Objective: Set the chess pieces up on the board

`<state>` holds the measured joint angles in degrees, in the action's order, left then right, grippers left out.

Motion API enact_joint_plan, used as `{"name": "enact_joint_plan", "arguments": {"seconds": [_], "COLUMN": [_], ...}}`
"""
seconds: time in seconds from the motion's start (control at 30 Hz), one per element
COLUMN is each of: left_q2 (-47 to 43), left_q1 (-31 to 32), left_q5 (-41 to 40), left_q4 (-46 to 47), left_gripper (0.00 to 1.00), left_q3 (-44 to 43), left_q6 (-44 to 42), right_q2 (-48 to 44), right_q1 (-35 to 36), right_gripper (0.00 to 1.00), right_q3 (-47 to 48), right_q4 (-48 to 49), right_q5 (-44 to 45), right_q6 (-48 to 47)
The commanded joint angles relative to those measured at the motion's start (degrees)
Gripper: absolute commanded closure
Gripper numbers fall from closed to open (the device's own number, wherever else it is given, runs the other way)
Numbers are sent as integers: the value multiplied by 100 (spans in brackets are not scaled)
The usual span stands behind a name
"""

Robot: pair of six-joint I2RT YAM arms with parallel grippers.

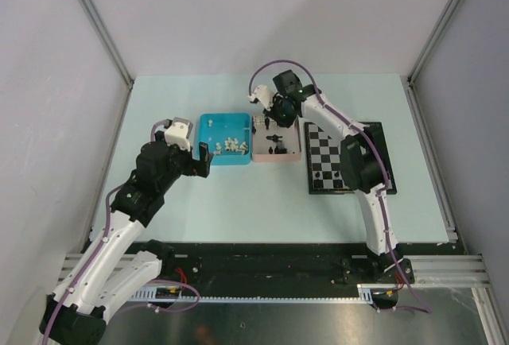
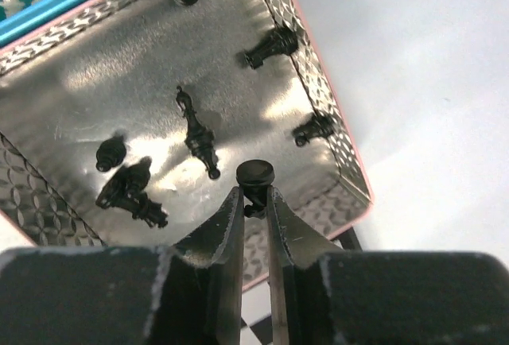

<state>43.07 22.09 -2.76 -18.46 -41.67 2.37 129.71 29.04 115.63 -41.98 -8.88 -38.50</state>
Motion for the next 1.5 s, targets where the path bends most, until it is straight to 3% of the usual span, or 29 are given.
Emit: {"name": "enact_joint_plan", "arguments": {"seconds": [0.0, 0.17, 0.23, 0.33, 0.47, 0.57, 0.67, 0.97, 1.2, 1.47], "left_q2": [-79, -114, -132, -158, -167, -176, -185, -150, -115, -97], "left_q1": [-38, -29, -29, -29, -29, -29, -38, -29, -29, -29], "left_q5": [48, -5, -14, -31, -31, -14, -14, -14, -31, -22], "left_q4": [185, 185, 185, 185, 185, 185, 185, 185, 185, 185], "left_gripper": [0, 1, 1, 1, 0, 0, 0, 1, 1, 0], "left_q3": [19, 10, 19, 19, 19, 19, 19, 19, 19, 19], "left_q6": [-220, -220, -220, -220, -220, -220, -220, -220, -220, -220], "right_q2": [-622, -754, -772, -780, -903, -895, -658, -157, 230, 625], "right_q1": [277, 638, 752, 779, 753, 499, 122, -443, -302, -284], "right_gripper": [82, 78, 67, 57, 52, 52, 52, 52, 50, 51], "right_q3": [-225, -585, -682, -753, -674, -341, 195, 249, 267, 504], "right_q4": [14, 137, 277, 392, 383, 112, -407, -882, -856, -883], "right_q5": [1245, 2144, 2514, 2594, 2375, 1682, 323, -1685, -2047, -1916], "right_q6": [-710, -1220, -1405, -1424, -1231, -723, -308, -1194, -1880, -1837]}}
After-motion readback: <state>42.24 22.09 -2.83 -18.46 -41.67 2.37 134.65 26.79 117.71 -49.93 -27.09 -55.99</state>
